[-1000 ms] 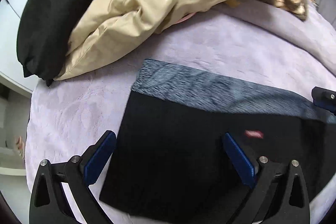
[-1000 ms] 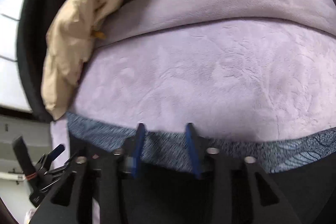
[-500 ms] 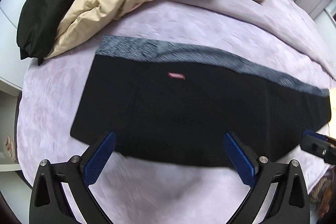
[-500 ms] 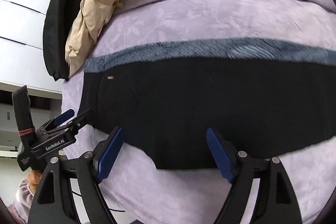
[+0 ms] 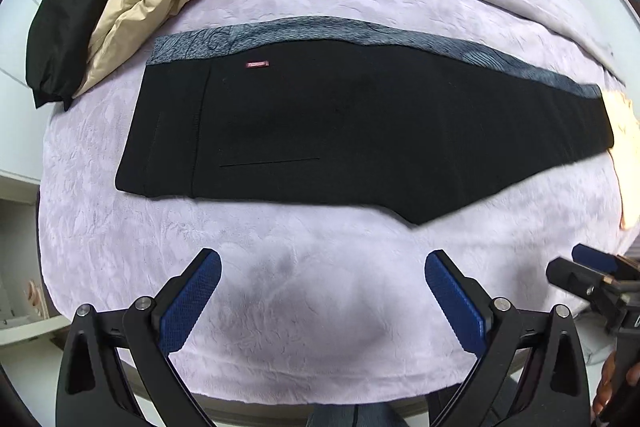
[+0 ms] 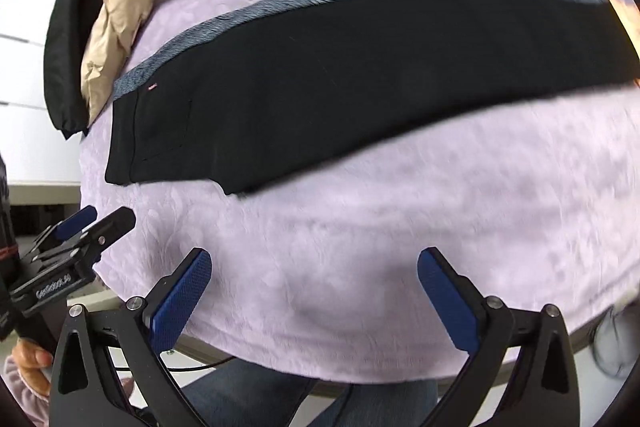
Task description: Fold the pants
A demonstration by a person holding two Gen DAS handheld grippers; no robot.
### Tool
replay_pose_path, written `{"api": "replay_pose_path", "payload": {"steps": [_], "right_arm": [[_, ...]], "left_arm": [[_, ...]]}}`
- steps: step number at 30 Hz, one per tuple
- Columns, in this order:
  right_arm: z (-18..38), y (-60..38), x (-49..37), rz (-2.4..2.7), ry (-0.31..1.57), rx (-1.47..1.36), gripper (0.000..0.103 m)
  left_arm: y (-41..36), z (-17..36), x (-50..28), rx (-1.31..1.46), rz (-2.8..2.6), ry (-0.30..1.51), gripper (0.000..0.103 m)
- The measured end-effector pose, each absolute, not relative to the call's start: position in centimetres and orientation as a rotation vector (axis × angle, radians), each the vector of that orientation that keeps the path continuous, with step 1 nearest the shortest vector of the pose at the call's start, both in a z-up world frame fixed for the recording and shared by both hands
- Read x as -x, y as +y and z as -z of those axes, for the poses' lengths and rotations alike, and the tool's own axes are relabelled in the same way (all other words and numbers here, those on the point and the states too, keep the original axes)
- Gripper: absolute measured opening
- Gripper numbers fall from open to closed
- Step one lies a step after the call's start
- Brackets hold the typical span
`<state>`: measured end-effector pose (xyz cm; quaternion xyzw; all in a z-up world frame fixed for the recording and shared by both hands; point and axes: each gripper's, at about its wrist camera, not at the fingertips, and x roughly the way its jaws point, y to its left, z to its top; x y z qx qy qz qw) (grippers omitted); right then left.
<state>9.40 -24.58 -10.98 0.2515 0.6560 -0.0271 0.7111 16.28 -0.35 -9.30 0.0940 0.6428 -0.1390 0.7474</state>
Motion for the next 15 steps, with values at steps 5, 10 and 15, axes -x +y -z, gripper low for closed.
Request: {"api": "replay_pose_path", "payload": {"steps": [5, 10, 15], "right_arm": [[9.8, -25.3, -9.5, 0.107, 1.420, -0.554, 0.103], [10.1, -25.3, -8.8, 0.135, 1.450, -0.587, 0.103], [10.5, -26.3, -7.8, 0.138, 1.470, -0.592, 0.103]], "left_arm": [[-1.1, 9.0, -16.0, -0.209, 0.340, 1.395, 0.102], [-1.5, 9.6, -16.2, -0.231, 0.371, 1.397, 0.102], [-2.8, 10.6, -15.9, -0.271, 0.361, 1.420, 0.102]]}}
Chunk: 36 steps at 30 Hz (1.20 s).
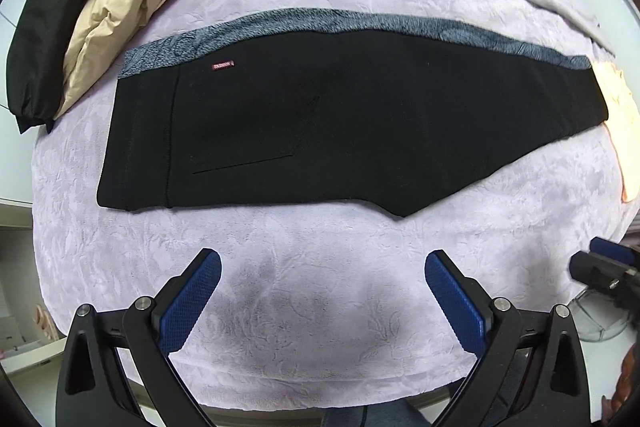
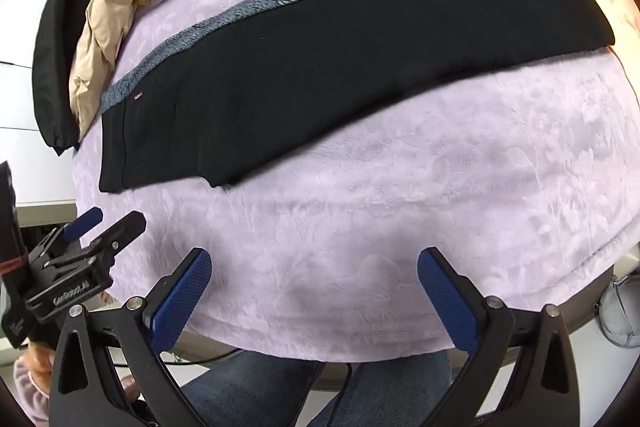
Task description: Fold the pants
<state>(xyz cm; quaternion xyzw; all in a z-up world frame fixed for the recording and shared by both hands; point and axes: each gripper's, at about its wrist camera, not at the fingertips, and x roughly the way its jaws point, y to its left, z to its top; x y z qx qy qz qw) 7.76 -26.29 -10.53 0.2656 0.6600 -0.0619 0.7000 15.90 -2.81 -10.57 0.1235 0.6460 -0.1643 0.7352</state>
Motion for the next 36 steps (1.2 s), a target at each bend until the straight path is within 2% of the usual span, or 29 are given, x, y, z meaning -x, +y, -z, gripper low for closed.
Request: {"api": "replay_pose_path", "payload": {"steps": [6, 19, 24, 36], "right_arm": [[11.0, -31.3, -6.7, 0.144, 1.437, -0.653, 0.103], [14.4, -49.3, -4.8, 0.092, 1.443, -0.678, 0.103], [15.7, -54.7, -3.9, 0.121, 1.399, -0.778, 0.103], [18.6, -58.2, -3.0, 0.177, 1.343, -0.906, 0.103]], "left_arm": [[-7.0, 10.3, -15.2, -0.289, 0.322, 1.419, 0.102], [-22.1, 10.3, -12.3, -0.289, 0.173, 1.479, 0.102], [-26.1, 11.2, -12.2, -0.358, 0.189, 1.480, 0.102], [-31.6, 14.6, -14.0, -0.448, 0.268, 1.498, 0.102]]}}
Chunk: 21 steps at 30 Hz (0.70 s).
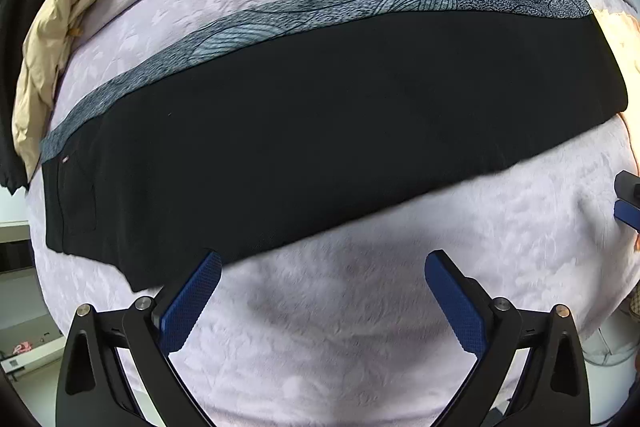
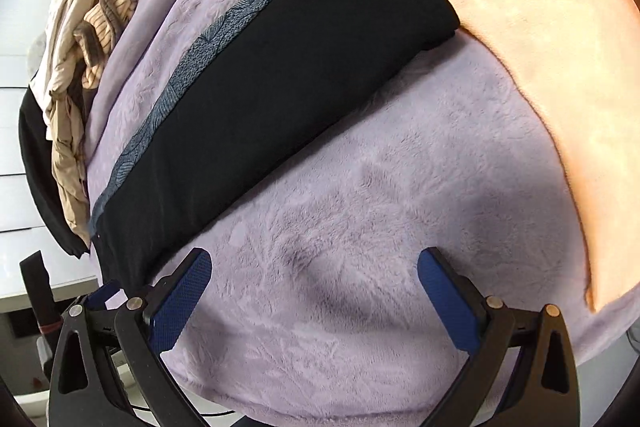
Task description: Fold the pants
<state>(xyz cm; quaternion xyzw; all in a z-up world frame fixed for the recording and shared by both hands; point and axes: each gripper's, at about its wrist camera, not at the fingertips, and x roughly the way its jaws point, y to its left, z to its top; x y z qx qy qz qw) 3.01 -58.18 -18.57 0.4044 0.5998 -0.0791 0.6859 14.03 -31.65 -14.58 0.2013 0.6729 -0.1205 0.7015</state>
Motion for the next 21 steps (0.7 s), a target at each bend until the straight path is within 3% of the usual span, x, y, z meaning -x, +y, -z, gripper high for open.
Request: {"api": "replay_pose_path", "payload": {"steps": [17, 19, 20, 21], "right_arm": [[19.9, -62.9, -4.7, 0.220, 1.145, -1.113, 0.103], [19.7, -63.5, -4.8, 0.237, 1.110, -1.123, 0.097], [19.6, -63.8, -4.9, 0.244, 1.094, -1.130, 0.085], [19.6, -64.1, -4.9, 0.245, 1.075, -1.146, 0.065]], "left_arm": [[-34.9, 15.6, -16.0, -0.418, 0.263, 1.476, 0.102], [-35.2, 15.6, -16.2, -0.406, 0.260, 1.472, 0.102], [-35.4, 15.5, -16.3, -0.401, 0.260, 1.469, 0.102], [-35.3, 15.5, -16.5, -0.400, 0.259, 1.467, 0.102]]}}
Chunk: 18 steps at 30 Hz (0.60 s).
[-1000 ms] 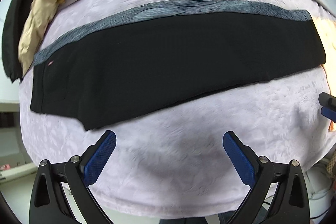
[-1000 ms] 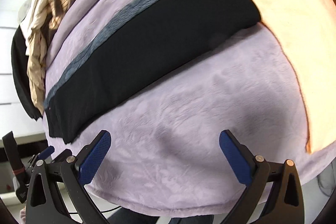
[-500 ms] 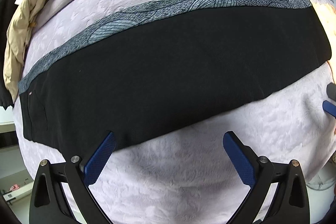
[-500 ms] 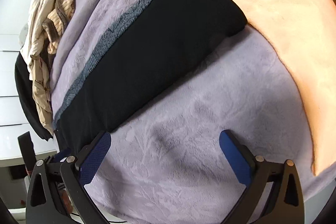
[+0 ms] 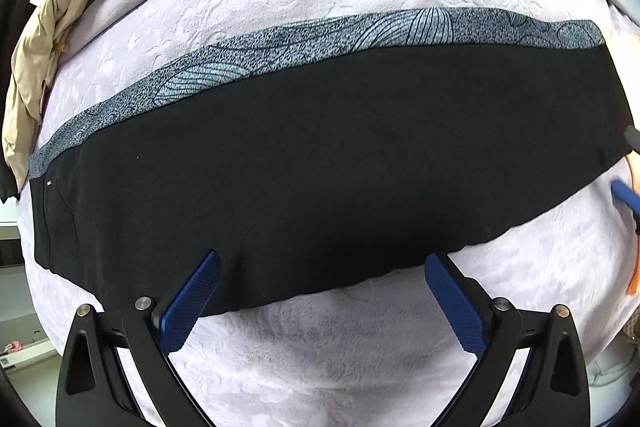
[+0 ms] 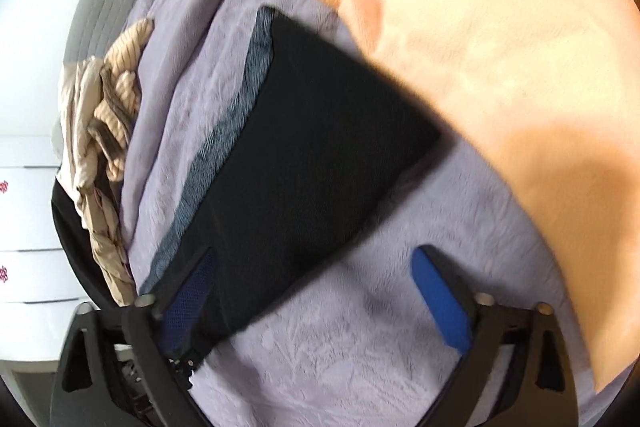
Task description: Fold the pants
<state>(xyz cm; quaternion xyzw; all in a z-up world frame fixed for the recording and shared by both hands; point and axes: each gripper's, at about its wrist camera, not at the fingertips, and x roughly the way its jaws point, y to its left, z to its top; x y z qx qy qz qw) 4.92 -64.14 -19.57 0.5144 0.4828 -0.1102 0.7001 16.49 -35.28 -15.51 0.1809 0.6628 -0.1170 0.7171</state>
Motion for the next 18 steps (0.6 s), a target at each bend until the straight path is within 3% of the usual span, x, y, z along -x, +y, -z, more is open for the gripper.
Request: {"api": "replay_pose_path", "payload": {"steps": [3, 4, 5, 13, 15, 18], "right_arm": [[20.4, -65.0, -5.2, 0.250, 1.074, -1.180, 0.041], [20.7, -65.4, -5.3, 0.254, 1.085, -1.182, 0.030], [20.7, -65.5, -5.4, 0.258, 1.084, -1.178, 0.012], [20.5, -65.9, -6.2, 0.290, 1.185, -0.971, 0.013], [19.9, -66.4, -5.7, 0.341, 1.183, -0.970, 0.033], [17.3, -66.8, -4.4, 0.414, 1.111, -0.921, 0.034]], "left_arm": [[-35.8, 15.6, -16.8, -0.395, 0.253, 1.464, 0.102], [-36.3, 15.6, -17.2, -0.390, 0.250, 1.460, 0.102], [-36.4, 15.3, -17.3, -0.379, 0.247, 1.449, 0.102], [-37.1, 17.4, -19.5, -0.351, 0.235, 1.433, 0.102], [-37.2, 17.8, -19.9, -0.340, 0.235, 1.435, 0.102], [-37.1, 18.4, -20.2, -0.332, 0.247, 1.441, 0.102]]}}
